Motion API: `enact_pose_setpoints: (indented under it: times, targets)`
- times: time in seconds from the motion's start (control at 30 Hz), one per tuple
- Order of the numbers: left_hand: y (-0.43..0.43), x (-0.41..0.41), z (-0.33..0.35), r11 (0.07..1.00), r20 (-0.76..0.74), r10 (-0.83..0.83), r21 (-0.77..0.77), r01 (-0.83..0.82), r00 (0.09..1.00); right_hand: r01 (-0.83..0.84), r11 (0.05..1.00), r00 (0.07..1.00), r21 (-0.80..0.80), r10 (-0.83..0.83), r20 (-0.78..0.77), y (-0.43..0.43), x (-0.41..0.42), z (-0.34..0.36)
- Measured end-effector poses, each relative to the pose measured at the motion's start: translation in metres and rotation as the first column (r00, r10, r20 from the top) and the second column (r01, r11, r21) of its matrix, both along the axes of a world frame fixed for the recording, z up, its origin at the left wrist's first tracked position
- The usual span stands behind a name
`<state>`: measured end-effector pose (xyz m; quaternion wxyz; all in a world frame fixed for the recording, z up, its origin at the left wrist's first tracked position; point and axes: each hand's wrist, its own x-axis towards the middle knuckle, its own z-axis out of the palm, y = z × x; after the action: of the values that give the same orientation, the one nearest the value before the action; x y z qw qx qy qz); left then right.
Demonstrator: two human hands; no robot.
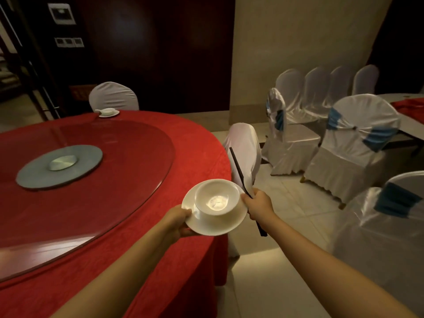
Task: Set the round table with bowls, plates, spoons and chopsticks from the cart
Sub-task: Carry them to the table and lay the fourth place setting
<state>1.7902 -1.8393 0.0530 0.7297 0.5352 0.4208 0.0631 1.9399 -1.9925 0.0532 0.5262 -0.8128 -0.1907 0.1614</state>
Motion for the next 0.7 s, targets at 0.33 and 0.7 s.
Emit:
enact_pose_setpoints:
  times: [0.33,0.7]
  targets:
    - [0.067,0.148,-0.017,0.989,0.032,0.148,-0.008,-0.148,0.988,-0.16,0.981,0.986,-0.109,0.165,0.038,0.096,0.169,-0.015]
    - [0.135,0.267,-0.047,0.926,0.026,0.376,-0.037,-0.375,0.926,-0.354,0.914,0.933,-0.198,0.359,-0.011,0.201,0.312,-0.029]
